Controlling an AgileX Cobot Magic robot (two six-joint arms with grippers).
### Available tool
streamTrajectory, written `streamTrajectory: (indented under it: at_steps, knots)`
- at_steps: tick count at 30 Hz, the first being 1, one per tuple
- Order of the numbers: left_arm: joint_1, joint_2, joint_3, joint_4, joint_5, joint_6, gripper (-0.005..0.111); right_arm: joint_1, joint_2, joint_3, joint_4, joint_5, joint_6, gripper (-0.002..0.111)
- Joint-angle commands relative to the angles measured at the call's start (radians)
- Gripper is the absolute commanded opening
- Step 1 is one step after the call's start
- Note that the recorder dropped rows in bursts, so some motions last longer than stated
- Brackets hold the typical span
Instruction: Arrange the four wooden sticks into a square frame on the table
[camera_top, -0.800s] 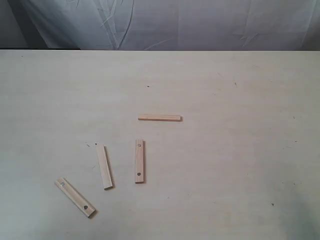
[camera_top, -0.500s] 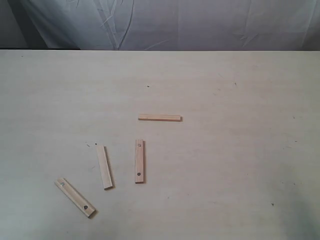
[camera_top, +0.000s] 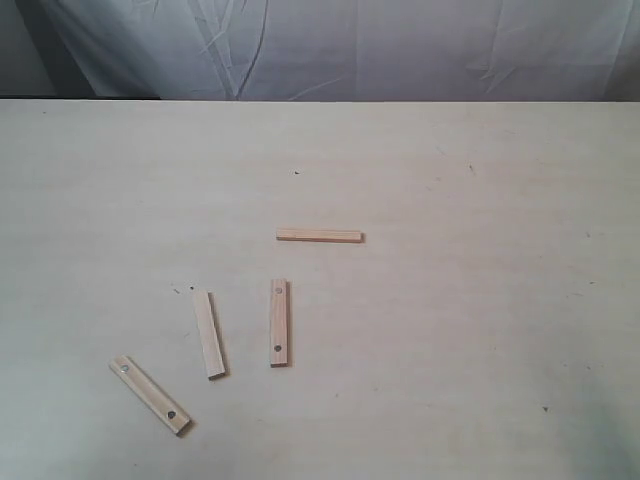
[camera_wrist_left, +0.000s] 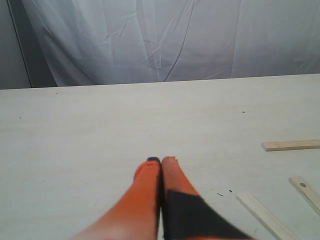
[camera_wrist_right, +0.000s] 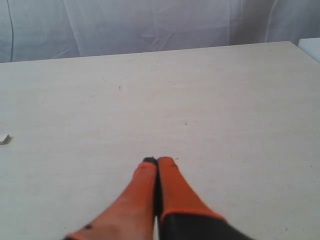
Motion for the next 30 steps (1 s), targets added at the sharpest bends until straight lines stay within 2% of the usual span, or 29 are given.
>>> streamTrajectory:
  at_steps: [1,12,22,30]
  knots:
    - [-0.006,-0.004,0.005,-0.007,-0.012,0.0,0.0,-0.005,-0.006,0.003,0.001,-0.011,-0.005,0.0]
    - [-0.006,-0.004,0.005,-0.007,-0.012,0.0,0.0,-0.005,-0.006,0.003,0.001,-0.045,-0.005,0.0]
    - [-0.006,-0.004,0.005,-0.007,-0.012,0.0,0.0,-0.005,-0.006,0.003,0.001,-0.493,-0.005,0.0]
    - [-0.006,-0.004,0.005,-0.007,-0.012,0.0,0.0,-0.005,-0.006,0.003,0.001,-0.626,-0.005,0.0]
